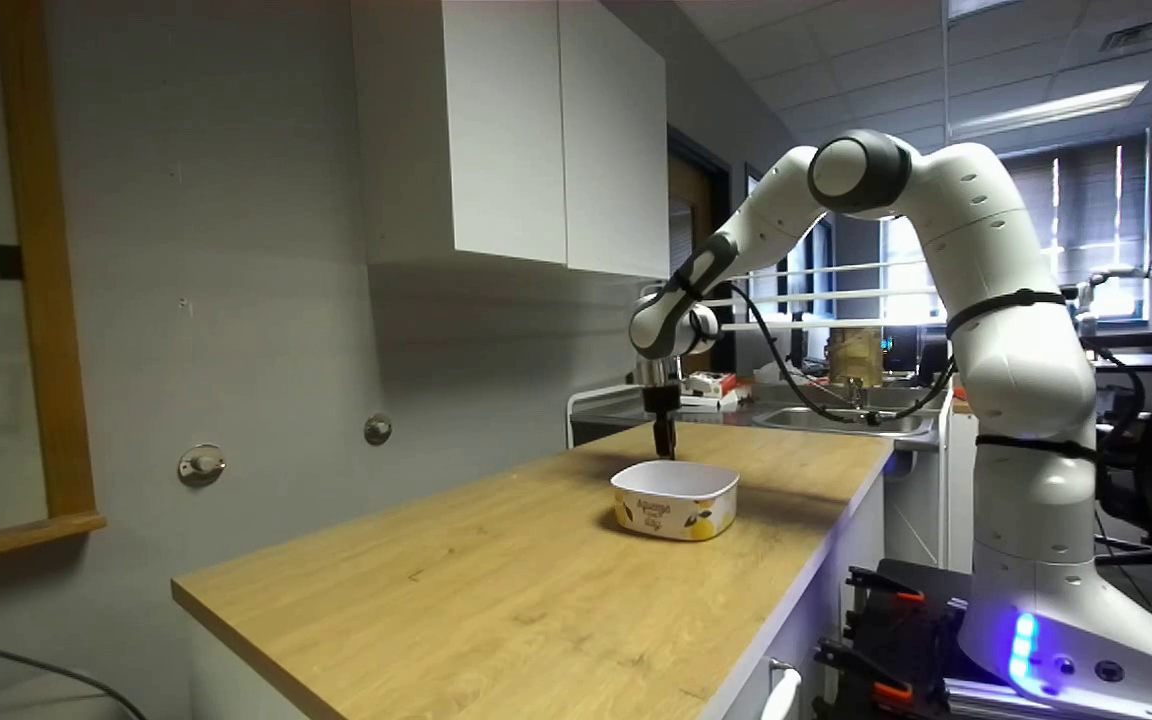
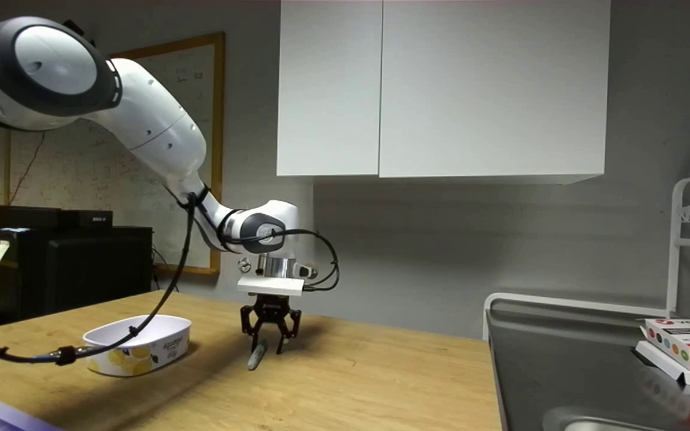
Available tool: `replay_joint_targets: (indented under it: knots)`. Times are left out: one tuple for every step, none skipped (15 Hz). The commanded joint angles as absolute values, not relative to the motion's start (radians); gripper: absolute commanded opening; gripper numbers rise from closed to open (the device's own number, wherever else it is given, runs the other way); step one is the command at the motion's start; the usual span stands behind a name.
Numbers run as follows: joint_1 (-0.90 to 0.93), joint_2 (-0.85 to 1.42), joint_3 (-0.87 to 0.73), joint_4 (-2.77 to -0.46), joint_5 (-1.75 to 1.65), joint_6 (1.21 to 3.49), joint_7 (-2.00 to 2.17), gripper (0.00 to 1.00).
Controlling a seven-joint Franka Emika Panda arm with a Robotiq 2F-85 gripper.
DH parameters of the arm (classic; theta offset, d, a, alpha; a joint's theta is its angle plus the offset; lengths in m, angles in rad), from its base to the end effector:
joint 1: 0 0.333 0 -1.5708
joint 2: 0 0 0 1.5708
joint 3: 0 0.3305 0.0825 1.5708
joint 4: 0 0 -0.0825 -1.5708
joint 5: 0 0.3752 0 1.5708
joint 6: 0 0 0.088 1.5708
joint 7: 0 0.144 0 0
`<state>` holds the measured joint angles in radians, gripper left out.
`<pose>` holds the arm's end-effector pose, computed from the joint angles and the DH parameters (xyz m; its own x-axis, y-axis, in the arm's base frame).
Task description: Take the marker and put it in the white bowl
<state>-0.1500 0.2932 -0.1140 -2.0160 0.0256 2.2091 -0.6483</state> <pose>0.5614 -0.1489 0.2830 0.9276 0.3634 -0.0863 0.3604 -0.9316 -0.0479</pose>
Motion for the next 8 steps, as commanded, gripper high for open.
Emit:
replay_joint_targets:
  knots:
    - [-0.165,0.29,-0.098,-2.007,-0.009,2.176,-0.637,0.29]
    - [-0.164,0.285,-0.099,-2.008,-0.018,2.172,-0.633,0.2]
    - [-0.161,0.276,-0.1,-2.014,-0.029,2.168,-0.626,0.14]
    - [-0.16,0.27,-0.1,-2.017,-0.036,2.165,-0.624,0.08]
    - [-0.158,0.262,-0.101,-2.02,-0.046,2.16,-0.617,0.06]
    - [-0.152,0.254,-0.102,-2.026,-0.061,2.153,-0.601,0.1]
    - [-0.147,0.247,-0.103,-2.03,-0.075,2.149,-0.582,0.11]
    - [-0.138,0.231,-0.103,-2.038,-0.083,2.143,-0.536,0.11]
